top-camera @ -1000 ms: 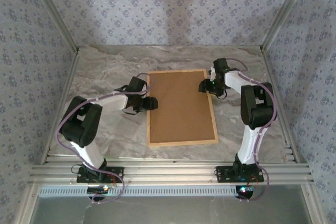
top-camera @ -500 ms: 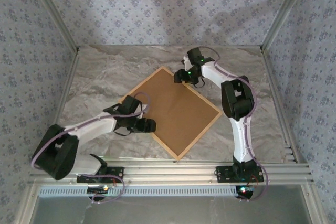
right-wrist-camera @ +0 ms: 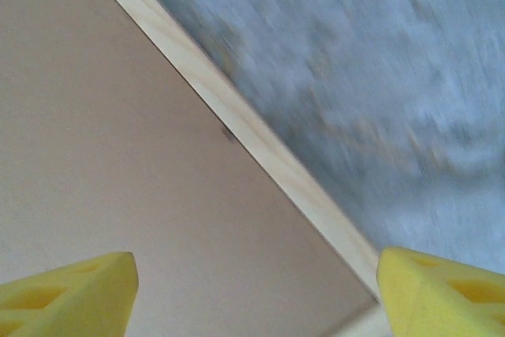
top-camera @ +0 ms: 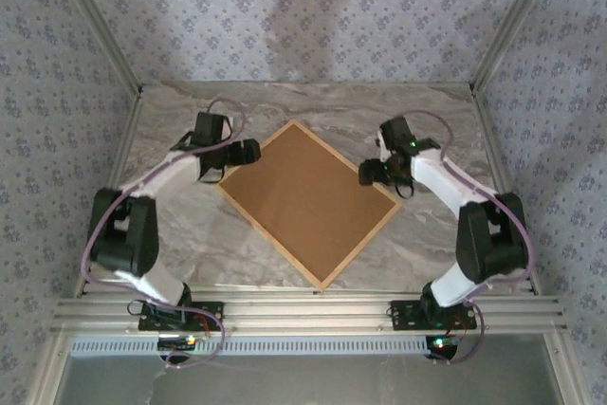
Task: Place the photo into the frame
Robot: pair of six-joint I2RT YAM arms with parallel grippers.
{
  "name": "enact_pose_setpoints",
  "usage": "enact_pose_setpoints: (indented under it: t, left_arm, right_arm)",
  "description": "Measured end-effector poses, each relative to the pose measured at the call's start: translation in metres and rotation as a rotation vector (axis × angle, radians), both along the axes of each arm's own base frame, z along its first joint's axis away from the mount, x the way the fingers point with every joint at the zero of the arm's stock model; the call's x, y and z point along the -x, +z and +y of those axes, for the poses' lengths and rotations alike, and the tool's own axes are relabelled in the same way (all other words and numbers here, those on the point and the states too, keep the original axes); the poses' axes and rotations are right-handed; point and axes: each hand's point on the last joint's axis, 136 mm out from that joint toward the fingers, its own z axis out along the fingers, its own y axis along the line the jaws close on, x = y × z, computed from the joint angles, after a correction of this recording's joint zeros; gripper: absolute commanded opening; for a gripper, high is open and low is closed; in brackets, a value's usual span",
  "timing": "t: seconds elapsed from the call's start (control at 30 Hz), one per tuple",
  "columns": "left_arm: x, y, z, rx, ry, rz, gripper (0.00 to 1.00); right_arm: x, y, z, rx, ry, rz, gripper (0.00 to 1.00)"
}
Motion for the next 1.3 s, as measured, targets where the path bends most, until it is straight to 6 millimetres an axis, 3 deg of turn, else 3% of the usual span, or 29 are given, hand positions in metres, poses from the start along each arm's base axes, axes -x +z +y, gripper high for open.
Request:
enact_pose_setpoints:
  t: [0.13,0.3,0.5,0.73,1.0,1.3]
  left_arm:
    - [-0.043,-0.016,-0.008,-0.044,-0.038,0.022,0.83]
    - [-0.067,-0.043,-0.020,-0.066,-0.108,0.085,0.83]
    - [-0.066,-0.072,-0.029,-0.063,-0.174,0.183,0.79]
    - [-0.056,-0.079,-0.027,-0.064,-0.199,0.211,0.58]
    - [-0.014,-0.084,0.003,-0.093,-0.125,0.219,0.36]
    - [0.066,-0.086,0.033,-0.128,-0.015,0.238,0.23]
  right_arm:
    - [0.043,-0.026,-0.024,0.002,-0.081,0.077,0.89]
    - [0.071,-0.041,-0.030,-0.017,-0.119,0.115,0.89]
    - [0.073,-0.054,-0.021,-0.085,-0.156,0.118,0.88]
    - [0.053,-0.056,-0.004,-0.182,-0.172,0.086,0.83]
    - [0.024,-0.058,-0.004,-0.190,-0.214,0.127,0.76]
    - [0.002,-0.060,-0.002,-0.136,-0.184,0.276,0.73]
